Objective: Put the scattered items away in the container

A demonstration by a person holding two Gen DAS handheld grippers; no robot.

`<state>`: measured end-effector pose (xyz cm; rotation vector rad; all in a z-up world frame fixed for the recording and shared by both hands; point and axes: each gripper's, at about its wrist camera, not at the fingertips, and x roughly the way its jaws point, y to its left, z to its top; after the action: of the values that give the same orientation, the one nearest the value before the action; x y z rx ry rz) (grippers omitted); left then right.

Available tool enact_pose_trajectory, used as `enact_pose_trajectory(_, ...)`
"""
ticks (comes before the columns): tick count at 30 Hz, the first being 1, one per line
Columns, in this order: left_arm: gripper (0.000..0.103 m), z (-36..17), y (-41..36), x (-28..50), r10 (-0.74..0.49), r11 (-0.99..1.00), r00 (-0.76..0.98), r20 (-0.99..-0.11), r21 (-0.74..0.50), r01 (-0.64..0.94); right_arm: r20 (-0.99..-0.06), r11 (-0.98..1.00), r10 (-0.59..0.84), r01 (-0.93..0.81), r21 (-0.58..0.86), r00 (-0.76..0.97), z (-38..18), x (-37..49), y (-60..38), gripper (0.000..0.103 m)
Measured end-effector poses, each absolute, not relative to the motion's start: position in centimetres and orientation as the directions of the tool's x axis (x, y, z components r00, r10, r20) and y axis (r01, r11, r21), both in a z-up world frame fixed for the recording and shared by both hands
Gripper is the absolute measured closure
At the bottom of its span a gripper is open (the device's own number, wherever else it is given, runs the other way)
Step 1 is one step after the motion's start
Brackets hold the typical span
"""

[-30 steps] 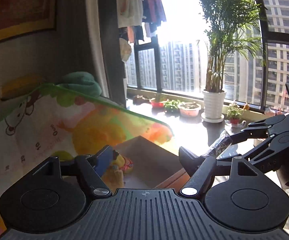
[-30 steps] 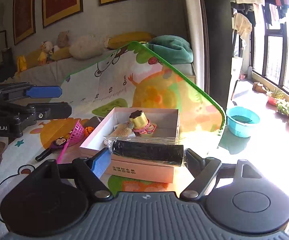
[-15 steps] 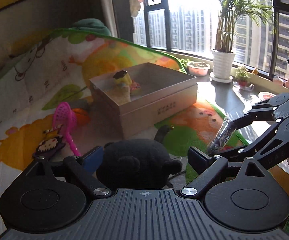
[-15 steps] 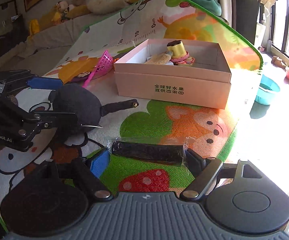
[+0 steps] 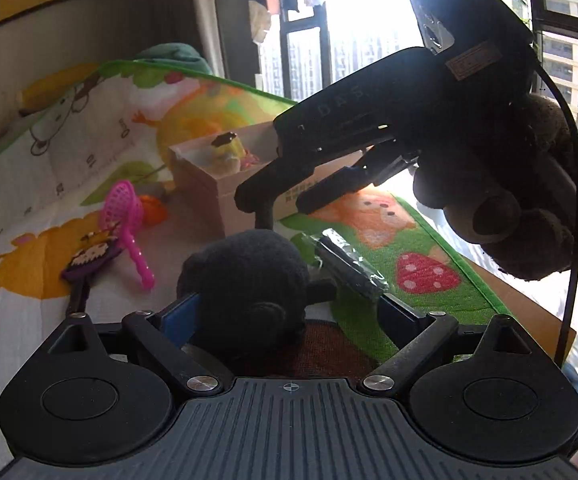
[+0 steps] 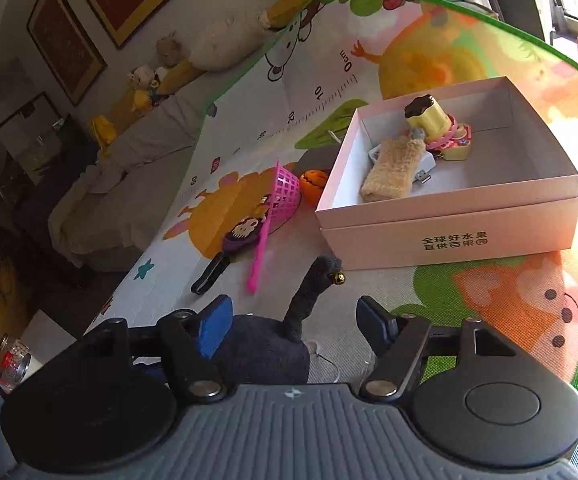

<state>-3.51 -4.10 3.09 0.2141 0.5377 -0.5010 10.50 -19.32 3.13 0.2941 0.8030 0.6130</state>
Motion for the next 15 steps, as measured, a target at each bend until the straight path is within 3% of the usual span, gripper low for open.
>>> enact_pose_trajectory(2, 0.007, 3.1, -3.7, -3.9, -0.414, 0.85, 0.729, -0.546, 0.056, 0.524, -0.608, 0.784, 0.621, -0.404, 0.472, 0.495, 2.4, 11.3, -18.1, 0.062)
enact_pose_trajectory(10, 0.004, 3.5, -1.1, -3.7, -0.374, 0.88, 0.757, -0.535, 0.052, 0.472, -0.595, 0.73, 0.675, -0.513, 0.452, 0.437, 2.9, 7.9, -17.6, 0.063)
enact_pose_trajectory(15, 0.004, 2.5, -2.8, -1.6, -0.4, 0.847, 0.731, -0.553, 0.081, 0.525, -0.595, 0.721, 0.675, -0.557, 0.411, 0.435, 3.1, 5.9, -17.5, 0.062)
